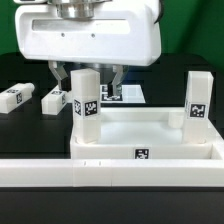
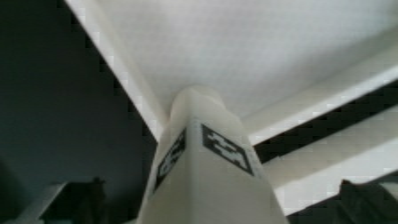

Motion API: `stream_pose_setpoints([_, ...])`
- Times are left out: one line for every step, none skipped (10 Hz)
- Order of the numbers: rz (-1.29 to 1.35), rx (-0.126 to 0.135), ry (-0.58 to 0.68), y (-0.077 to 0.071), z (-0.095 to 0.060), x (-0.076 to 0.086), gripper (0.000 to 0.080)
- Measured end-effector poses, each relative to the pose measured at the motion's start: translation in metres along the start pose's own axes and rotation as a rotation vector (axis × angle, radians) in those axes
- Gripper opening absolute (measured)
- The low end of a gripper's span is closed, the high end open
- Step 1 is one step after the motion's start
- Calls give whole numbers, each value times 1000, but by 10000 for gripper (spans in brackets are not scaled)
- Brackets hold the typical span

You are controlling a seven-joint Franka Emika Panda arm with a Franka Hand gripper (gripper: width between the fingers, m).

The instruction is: Assemble desk

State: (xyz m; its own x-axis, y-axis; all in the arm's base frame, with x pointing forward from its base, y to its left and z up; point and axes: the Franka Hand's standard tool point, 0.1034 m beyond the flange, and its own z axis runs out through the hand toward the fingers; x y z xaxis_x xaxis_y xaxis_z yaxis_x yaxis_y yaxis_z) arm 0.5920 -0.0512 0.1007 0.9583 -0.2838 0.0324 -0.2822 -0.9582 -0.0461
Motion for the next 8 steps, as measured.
stream_pose_setpoints([-91,0,0,1,0,0,649])
stream_pose_setpoints([-176,-1,0,1,0,0,649])
stream_pose_setpoints([-233,-3,0,1,0,0,649])
stream_pose_setpoints([-334,-11,-1,1,0,0,649])
stream_pose_setpoints([-434,-22,-2,1,0,0,649])
stream_pose_setpoints([-548,-30,-5,2,0,0,649])
stream_pose_setpoints([-613,-30,-6,3,0,1,649])
stream_pose_setpoints([-638,-30,-7,3,0,1,649])
